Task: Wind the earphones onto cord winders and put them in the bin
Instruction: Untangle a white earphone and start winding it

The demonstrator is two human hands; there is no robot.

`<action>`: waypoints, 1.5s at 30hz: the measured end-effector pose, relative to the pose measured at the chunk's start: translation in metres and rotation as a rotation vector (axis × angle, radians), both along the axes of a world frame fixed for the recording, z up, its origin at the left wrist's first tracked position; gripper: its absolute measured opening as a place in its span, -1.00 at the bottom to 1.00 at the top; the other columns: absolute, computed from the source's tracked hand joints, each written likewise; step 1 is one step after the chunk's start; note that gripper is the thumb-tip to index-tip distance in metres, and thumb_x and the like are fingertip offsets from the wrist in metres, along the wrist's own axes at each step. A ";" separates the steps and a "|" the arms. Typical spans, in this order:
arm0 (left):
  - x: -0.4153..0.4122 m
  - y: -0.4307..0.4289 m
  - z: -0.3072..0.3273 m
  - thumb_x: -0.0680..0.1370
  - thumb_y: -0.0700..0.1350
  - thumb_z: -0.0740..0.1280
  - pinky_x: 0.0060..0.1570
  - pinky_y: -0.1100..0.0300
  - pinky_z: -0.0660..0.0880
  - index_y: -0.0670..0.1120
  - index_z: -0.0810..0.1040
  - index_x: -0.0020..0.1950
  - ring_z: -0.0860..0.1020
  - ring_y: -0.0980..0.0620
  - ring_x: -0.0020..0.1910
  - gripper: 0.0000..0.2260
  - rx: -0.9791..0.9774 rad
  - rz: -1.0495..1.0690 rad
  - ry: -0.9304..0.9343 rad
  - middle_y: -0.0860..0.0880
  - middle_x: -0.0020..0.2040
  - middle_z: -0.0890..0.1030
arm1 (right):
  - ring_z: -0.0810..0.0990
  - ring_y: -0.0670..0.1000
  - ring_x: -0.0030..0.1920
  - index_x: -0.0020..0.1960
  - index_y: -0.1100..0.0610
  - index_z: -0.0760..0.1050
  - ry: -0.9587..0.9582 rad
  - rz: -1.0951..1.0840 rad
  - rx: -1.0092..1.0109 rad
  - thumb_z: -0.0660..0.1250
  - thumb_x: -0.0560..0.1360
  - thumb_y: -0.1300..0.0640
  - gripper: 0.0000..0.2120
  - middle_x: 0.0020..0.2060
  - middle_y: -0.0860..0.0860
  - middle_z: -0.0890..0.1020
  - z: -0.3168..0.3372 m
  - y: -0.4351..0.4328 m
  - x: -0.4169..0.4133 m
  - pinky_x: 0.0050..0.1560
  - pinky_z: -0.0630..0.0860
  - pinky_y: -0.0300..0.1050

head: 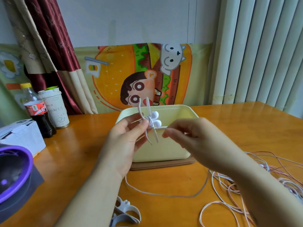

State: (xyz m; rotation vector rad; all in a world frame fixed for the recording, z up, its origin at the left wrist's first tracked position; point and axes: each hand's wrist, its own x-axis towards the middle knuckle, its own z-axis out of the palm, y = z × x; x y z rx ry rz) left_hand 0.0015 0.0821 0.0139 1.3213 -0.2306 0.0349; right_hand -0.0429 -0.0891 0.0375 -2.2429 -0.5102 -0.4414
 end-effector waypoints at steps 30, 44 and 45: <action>0.002 -0.001 -0.005 0.27 0.02 0.46 -0.02 0.18 0.44 0.02 0.65 0.00 0.60 0.10 -0.03 -0.68 0.057 0.050 0.038 0.08 -0.10 0.71 | 0.59 -0.07 -0.16 0.10 -0.05 0.61 0.210 0.011 -0.277 0.14 0.61 -0.03 -0.72 -0.13 -0.08 0.67 -0.013 0.010 0.000 -0.05 0.55 -0.07; 0.001 -0.012 -0.006 0.30 -0.07 0.42 0.02 0.14 0.47 -0.03 0.71 -0.19 0.65 0.15 -0.25 -0.86 -0.190 -0.120 0.322 0.06 -0.23 0.68 | 0.57 -0.06 -0.25 -0.04 -0.07 0.63 0.259 -0.051 -0.367 0.17 0.60 0.01 -0.76 -0.24 -0.04 0.64 0.015 -0.006 -0.019 -0.20 0.50 -0.15; 0.001 -0.011 -0.004 0.30 -0.08 0.42 0.06 0.11 0.47 -0.02 0.71 -0.23 0.66 0.14 -0.26 -0.89 -0.240 -0.136 0.357 0.06 -0.25 0.67 | 0.58 -0.07 -0.23 -0.04 -0.06 0.63 0.281 -0.054 -0.380 0.17 0.60 0.01 -0.76 -0.22 -0.06 0.65 0.013 -0.006 -0.018 -0.18 0.53 -0.15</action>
